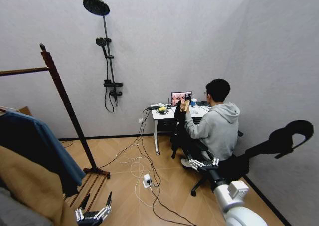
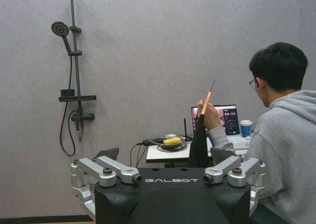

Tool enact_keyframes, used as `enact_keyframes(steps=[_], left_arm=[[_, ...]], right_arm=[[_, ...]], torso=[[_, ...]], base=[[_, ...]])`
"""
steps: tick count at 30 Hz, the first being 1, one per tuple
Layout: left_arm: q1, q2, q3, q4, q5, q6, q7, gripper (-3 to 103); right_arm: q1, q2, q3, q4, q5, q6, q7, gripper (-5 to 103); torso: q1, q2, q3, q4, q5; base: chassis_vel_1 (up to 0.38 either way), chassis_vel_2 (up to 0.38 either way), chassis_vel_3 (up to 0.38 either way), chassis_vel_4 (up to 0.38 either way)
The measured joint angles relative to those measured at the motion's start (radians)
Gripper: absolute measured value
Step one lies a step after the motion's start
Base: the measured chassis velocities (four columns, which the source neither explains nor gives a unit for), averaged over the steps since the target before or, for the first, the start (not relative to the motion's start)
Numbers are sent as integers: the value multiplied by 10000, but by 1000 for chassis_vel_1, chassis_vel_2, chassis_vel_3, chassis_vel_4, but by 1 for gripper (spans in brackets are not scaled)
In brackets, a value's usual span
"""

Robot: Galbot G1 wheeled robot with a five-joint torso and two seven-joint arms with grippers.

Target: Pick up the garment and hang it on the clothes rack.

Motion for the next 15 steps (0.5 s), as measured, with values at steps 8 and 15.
enact_keyframes(steps=[8,15], left_arm=[[0,0,0,0,0,0,0,100],[0,0,-1,0,0,0,1,100]], right_arm=[[14,72,-149,1,-179,-19,27,100],[-27,145,-185,-1,-281,1,30,100]], torso=[[3,-2,2,3,0],[2,-1,2,4,0]], base=[[105,-107,-113,112],[219,-232,-224,230]])
